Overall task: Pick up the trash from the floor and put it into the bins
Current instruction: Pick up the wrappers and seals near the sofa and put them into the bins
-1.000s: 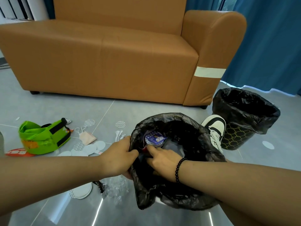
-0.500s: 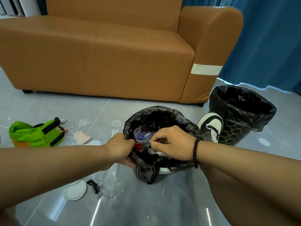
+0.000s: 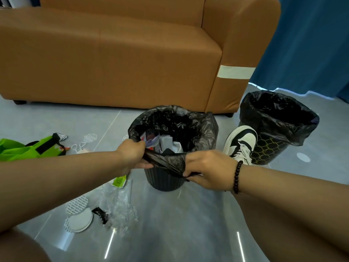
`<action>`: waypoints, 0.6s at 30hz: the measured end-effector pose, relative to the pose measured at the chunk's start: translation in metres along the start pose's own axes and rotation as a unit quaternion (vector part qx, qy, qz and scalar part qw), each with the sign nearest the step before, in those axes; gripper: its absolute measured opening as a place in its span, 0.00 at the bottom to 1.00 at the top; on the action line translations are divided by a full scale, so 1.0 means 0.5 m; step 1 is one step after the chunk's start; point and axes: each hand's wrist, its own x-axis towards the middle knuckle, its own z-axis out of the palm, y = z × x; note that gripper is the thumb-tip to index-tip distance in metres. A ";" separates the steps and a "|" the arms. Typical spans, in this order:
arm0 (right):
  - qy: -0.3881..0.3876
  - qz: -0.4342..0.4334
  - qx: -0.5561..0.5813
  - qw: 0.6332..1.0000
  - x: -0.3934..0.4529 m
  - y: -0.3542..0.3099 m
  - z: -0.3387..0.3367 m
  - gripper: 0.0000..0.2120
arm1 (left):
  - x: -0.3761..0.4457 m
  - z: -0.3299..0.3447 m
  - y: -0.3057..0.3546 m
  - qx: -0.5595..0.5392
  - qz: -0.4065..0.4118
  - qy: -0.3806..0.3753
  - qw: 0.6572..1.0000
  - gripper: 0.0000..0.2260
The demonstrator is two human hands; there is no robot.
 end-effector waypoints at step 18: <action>-0.201 0.068 -0.042 0.976 0.120 -0.106 0.047 0.11 | -0.104 -0.194 -0.090 0.157 -0.021 -0.002 0.987 0.25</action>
